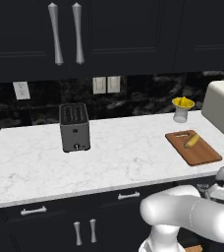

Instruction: Place the appropriate cutting tool for cutting the cucumber skin on the cutting board.

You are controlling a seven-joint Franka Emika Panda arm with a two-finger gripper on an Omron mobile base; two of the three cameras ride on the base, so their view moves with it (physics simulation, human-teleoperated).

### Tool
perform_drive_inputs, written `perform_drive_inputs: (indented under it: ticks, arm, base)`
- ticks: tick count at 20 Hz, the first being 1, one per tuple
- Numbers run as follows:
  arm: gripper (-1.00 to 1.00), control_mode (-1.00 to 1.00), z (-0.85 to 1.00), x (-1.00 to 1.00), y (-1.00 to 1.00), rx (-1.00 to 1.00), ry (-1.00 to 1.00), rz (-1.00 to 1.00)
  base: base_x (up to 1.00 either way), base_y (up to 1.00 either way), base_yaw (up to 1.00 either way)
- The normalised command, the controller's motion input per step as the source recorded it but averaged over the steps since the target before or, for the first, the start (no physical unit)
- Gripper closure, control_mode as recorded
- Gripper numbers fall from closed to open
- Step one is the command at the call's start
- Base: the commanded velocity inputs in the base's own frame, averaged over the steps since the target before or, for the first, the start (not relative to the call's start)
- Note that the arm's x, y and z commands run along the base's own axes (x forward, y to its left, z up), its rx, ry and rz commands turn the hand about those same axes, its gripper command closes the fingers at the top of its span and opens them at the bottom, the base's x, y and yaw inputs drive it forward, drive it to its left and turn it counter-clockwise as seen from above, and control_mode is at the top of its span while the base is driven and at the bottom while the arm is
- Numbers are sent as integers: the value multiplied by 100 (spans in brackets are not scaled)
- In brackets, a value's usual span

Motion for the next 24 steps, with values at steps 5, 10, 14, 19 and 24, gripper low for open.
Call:
perform_drive_inputs:
  ticks: [5,10,14,19,24]
  arm:
    - [-100,-100,-15,13,3,0,0,0]
    - [-100,-100,-19,12,0,0,2,0]
    - [-100,-100,-24,25,0,0,3,0]
    - [-100,-100,-24,22,0,0,3,0]
    - [-100,-100,-21,13,0,0,2,0]
  base:
    - [0,0,0]
    - [0,0,0]
    - [0,0,0]
    - [0,0,0]
    - [0,0,0]
